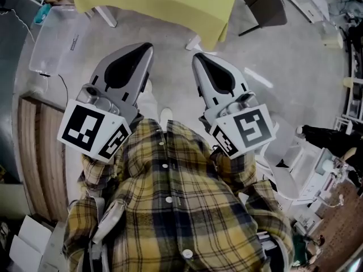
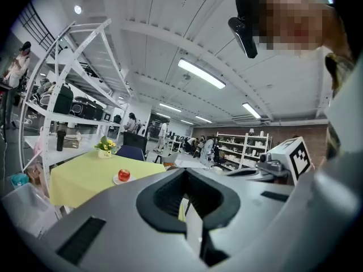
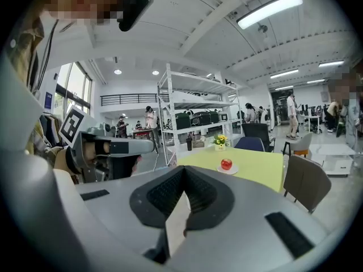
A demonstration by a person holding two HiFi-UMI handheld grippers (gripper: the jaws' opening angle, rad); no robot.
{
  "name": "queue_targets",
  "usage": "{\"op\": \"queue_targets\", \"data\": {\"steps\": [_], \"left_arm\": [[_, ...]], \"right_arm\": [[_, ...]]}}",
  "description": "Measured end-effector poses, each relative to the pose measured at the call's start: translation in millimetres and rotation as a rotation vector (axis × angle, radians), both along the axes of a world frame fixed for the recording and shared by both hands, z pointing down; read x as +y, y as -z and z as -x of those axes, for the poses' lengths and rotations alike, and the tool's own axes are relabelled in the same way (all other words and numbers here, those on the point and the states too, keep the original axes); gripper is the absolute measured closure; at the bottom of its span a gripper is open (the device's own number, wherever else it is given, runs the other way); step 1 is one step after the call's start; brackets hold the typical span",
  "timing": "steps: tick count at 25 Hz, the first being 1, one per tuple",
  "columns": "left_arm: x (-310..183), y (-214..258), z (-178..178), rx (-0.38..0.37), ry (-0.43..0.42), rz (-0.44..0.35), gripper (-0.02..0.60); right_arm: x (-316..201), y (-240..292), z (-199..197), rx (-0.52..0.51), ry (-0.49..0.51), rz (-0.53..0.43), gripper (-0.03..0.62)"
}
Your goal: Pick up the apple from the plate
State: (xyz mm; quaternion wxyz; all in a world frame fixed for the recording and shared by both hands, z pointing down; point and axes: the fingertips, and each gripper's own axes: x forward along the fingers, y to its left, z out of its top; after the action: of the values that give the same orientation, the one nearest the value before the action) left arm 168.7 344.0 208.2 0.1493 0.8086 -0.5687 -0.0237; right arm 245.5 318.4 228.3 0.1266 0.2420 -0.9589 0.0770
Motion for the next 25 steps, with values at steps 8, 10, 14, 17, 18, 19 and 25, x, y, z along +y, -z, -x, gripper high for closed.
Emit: {"op": "queue_targets", "data": {"steps": [8, 10, 14, 17, 18, 19, 25], "left_arm": [[-61, 11, 64, 0.001, -0.049, -0.021, 0.583], [-69, 10, 82, -0.003, -0.051, -0.019, 0.583], [-82, 5, 116, -0.021, -0.055, -0.011, 0.583], [-92, -1, 135, -0.014, -0.063, 0.000, 0.583], [-95, -3, 139, -0.007, -0.066, 0.005, 0.583], [-98, -5, 142, 0.000, -0.070, 0.009, 0.583], [-120, -15, 145, 0.020, -0.087, 0.034, 0.583]], "right_arm": [[-58, 4, 65, 0.011, -0.044, -0.003, 0.597], [-70, 3, 79, 0.012, -0.058, -0.003, 0.597], [-89, 0, 104, 0.022, -0.086, 0.000, 0.597], [-100, -7, 119, 0.032, -0.112, 0.015, 0.597], [-102, -9, 122, 0.038, -0.117, 0.019, 0.597], [-104, -10, 124, 0.045, -0.120, 0.023, 0.597], [-125, -20, 126, 0.073, -0.132, 0.048, 0.597]]}}
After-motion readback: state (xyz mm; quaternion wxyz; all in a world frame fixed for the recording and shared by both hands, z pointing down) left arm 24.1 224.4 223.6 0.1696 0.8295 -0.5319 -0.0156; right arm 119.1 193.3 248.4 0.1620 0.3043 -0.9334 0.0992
